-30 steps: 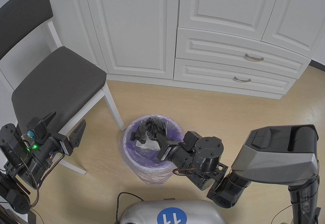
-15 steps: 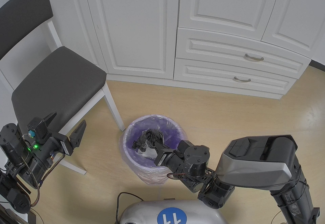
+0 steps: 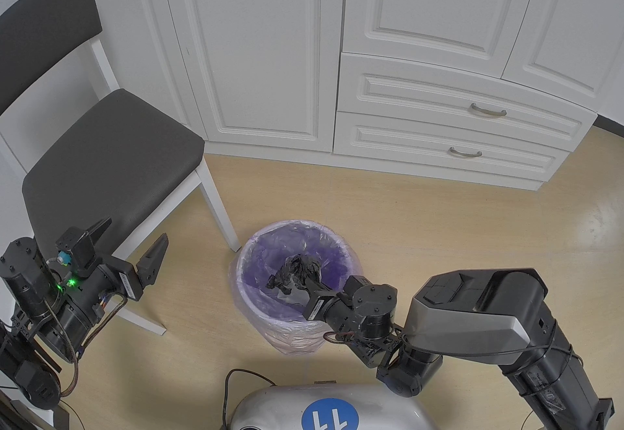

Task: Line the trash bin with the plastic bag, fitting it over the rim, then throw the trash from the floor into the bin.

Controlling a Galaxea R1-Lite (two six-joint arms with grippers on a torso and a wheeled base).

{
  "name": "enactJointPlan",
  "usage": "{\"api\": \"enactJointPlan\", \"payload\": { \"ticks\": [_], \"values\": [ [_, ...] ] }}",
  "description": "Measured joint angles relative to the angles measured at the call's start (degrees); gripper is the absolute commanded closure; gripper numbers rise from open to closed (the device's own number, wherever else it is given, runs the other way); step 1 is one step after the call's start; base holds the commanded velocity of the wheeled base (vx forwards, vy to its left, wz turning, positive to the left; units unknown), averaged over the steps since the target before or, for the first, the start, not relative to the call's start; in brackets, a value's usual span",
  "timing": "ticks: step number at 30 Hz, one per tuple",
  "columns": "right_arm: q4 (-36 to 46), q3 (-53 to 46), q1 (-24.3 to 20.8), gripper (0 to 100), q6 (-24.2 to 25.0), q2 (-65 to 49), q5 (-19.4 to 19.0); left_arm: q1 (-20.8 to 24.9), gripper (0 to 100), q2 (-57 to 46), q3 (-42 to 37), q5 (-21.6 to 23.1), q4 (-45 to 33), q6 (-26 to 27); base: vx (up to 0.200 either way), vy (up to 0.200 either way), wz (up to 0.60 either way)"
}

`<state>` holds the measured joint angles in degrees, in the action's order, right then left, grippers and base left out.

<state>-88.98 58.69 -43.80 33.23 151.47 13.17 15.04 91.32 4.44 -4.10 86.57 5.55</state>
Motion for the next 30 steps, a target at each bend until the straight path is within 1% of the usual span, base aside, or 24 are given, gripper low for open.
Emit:
{"api": "enactJointPlan", "payload": {
  "ticks": [9, 11, 12, 30],
  "values": [
    [0.0, 0.6, 0.1, 100, -0.5, 1.9, 0.0, 0.1, 0, 0.2, 0.0, 0.0, 0.0, 0.0, 0.000, 0.000, 0.00],
    [0.0, 0.6, 0.1, 100, -1.4, 2.1, 0.0, 0.1, 0, 0.2, 0.0, 0.0, 0.0, 0.0, 0.000, 0.000, 0.00],
    [0.0, 0.5, 0.1, 0, -1.8, 2.2, 0.0, 0.1, 0, 0.2, 0.0, 0.0, 0.0, 0.0, 0.000, 0.000, 0.00],
    [0.0, -0.2, -0.1, 0, -2.9, 1.5, 0.4, 0.0, 0, 0.2, 0.0, -0.2, 0.0, 0.0, 0.000, 0.000, 0.00]
  ]
}}
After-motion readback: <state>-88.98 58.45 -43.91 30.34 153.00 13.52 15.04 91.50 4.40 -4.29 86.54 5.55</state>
